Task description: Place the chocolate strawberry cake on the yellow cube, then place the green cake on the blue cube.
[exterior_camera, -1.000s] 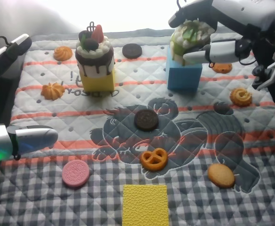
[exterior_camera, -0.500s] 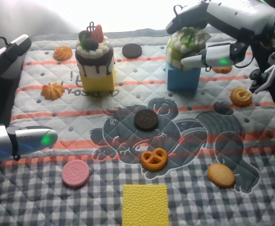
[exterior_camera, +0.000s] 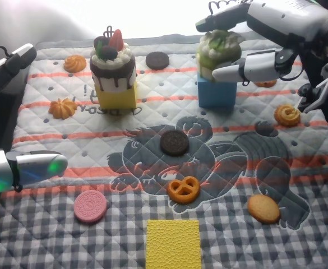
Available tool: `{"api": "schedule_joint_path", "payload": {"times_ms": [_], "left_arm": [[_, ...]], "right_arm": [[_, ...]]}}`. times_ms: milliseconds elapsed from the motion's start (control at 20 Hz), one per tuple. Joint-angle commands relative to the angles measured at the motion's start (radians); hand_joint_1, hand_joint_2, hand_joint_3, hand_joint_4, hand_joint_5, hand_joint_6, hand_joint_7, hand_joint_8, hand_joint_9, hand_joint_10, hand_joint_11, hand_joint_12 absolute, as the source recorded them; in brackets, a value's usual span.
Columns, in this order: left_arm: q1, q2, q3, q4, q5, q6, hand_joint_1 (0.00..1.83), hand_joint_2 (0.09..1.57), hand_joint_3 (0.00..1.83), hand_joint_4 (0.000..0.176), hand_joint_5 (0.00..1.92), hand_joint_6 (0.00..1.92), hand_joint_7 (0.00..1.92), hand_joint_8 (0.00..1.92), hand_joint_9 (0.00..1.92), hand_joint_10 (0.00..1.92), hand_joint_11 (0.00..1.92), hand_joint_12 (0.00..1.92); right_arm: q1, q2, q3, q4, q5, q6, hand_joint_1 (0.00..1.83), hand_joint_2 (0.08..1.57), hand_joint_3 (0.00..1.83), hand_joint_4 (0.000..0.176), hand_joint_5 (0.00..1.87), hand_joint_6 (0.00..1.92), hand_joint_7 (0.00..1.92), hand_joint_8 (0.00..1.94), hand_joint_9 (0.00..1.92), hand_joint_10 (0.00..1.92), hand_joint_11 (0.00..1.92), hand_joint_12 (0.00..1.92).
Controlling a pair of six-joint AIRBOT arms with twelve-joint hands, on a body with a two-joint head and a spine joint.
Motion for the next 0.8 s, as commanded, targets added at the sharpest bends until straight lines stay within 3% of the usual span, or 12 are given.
{"api": "schedule_joint_path", "payload": {"times_ms": [0, 50, 150, 200, 300, 350, 400, 500, 600, 650, 700, 750], "left_arm": [[-0.001, 0.0, 0.004, 0.013, -0.13, -0.01, 0.83, 0.81, 0.01, 0.111, 0.05, 0.01, 0.0, 0.0, 0.0, 0.0, 0.0, 0.0], [0.002, 0.001, 0.004, 0.013, -0.132, -0.014, 0.84, 0.8, 0.01, 0.117, 0.06, 0.01, 0.0, 0.0, 0.0, 0.0, 0.0, 0.0], [0.005, 0.001, 0.004, 0.011, -0.136, -0.017, 0.84, 0.81, 0.01, 0.134, 0.06, 0.01, 0.0, 0.0, 0.0, 0.0, 0.0, 0.0], [0.007, 0.001, 0.004, 0.009, -0.137, -0.018, 0.84, 0.81, 0.01, 0.131, 0.06, 0.01, 0.0, 0.0, 0.0, 0.0, 0.0, 0.0], [0.009, 0.001, 0.004, 0.007, -0.139, -0.019, 0.83, 0.82, 0.01, 0.134, 0.05, 0.0, 0.0, 0.0, 0.0, 0.0, 0.0, 0.0], [0.01, 0.0, 0.004, 0.007, -0.14, -0.02, 0.83, 0.82, 0.01, 0.13, 0.06, 0.0, 0.0, 0.0, 0.0, 0.0, 0.0, 0.0], [0.01, 0.0, 0.004, 0.006, -0.14, -0.02, 0.83, 0.81, 0.01, 0.124, 0.06, 0.0, 0.0, 0.0, 0.0, 0.0, 0.0, 0.0], [0.011, 0.0, 0.003, 0.006, -0.14, -0.02, 0.84, 0.82, 0.01, 0.131, 0.06, 0.0, 0.0, 0.0, 0.0, 0.0, 0.0, 0.0], [0.012, -0.001, 0.004, 0.004, -0.142, -0.02, 0.82, 0.82, 0.01, 0.13, 0.06, 0.0, 0.0, 0.0, 0.0, 0.0, 0.0, 0.0], [0.012, -0.001, 0.003, 0.004, -0.143, -0.02, 0.81, 0.82, 0.01, 0.131, 0.05, 0.0, 0.0, 0.0, 0.0, 0.0, 0.0, 0.0], [0.013, -0.001, 0.003, 0.004, -0.143, -0.02, 0.81, 0.82, 0.01, 0.131, 0.05, 0.0, 0.0, 0.0, 0.0, 0.0, 0.0, 0.0], [0.013, -0.001, 0.003, 0.003, -0.144, -0.02, 0.82, 0.82, 0.01, 0.131, 0.05, 0.0, 0.0, 0.0, 0.0, 0.0, 0.0, 0.0]], "right_arm": [[0.005, 0.005, -0.002, 0.016, 0.113, 0.005, 0.91, 1.03, 0.0, 0.0, 0.65, 0.0, 0.72, 0.0, 0.67, 0.23, 0.23, 1.28], [0.002, 0.009, -0.004, 0.017, 0.113, 0.005, 0.91, 1.03, 0.0, 0.021, 0.65, 0.0, 0.72, 0.0, 0.66, 0.24, 0.22, 1.28], [-0.003, 0.014, -0.008, 0.021, 0.114, 0.005, 0.94, 1.01, 0.0, 0.047, 0.65, 0.0, 0.7, 0.0, 0.63, 0.24, 0.18, 1.3], [-0.005, 0.015, -0.01, 0.022, 0.115, 0.005, 0.94, 1.0, 0.0, 0.071, 0.66, 0.0, 0.7, 0.0, 0.63, 0.25, 0.17, 1.3], [-0.008, 0.017, -0.013, 0.022, 0.12, 0.005, 0.91, 1.0, 0.0, 0.081, 0.62, 0.0, 0.65, 0.0, 0.6, 0.23, 0.17, 1.29], [-0.01, 0.019, -0.015, 0.022, 0.124, 0.005, 0.91, 1.0, 0.0, 0.062, 0.59, 0.0, 0.63, 0.0, 0.6, 0.19, 0.18, 1.22], [-0.011, 0.02, -0.017, 0.022, 0.127, 0.005, 0.9, 1.0, 0.0, 0.061, 0.57, 0.0, 0.61, 0.0, 0.6, 0.13, 0.21, 1.13], [-0.013, 0.024, -0.021, 0.022, 0.132, 0.005, 0.93, 0.99, 0.0, 0.087, 0.53, 0.0, 0.54, 0.0, 0.56, 0.02, 0.2, 0.87], [-0.015, 0.027, -0.025, 0.022, 0.139, 0.004, 0.89, 0.98, 0.0, 0.088, 0.45, 0.0, 0.43, 0.0, 0.47, 0.0, 0.14, 0.8], [-0.015, 0.029, -0.027, 0.022, 0.142, 0.004, 0.81, 0.95, 0.0, 0.139, 0.25, 0.0, 0.22, 0.0, 0.23, 0.0, 0.0, 0.56], [-0.015, 0.032, -0.03, 0.022, 0.144, 0.001, 0.81, 0.95, 0.0, 0.139, 0.25, 0.0, 0.22, 0.0, 0.23, 0.0, 0.0, 0.56], [-0.015, 0.036, -0.035, 0.023, 0.149, -0.005, 0.77, 0.94, 0.0, 0.157, 0.15, 0.0, 0.13, 0.0, 0.13, 0.0, 0.0, 0.34]]}}
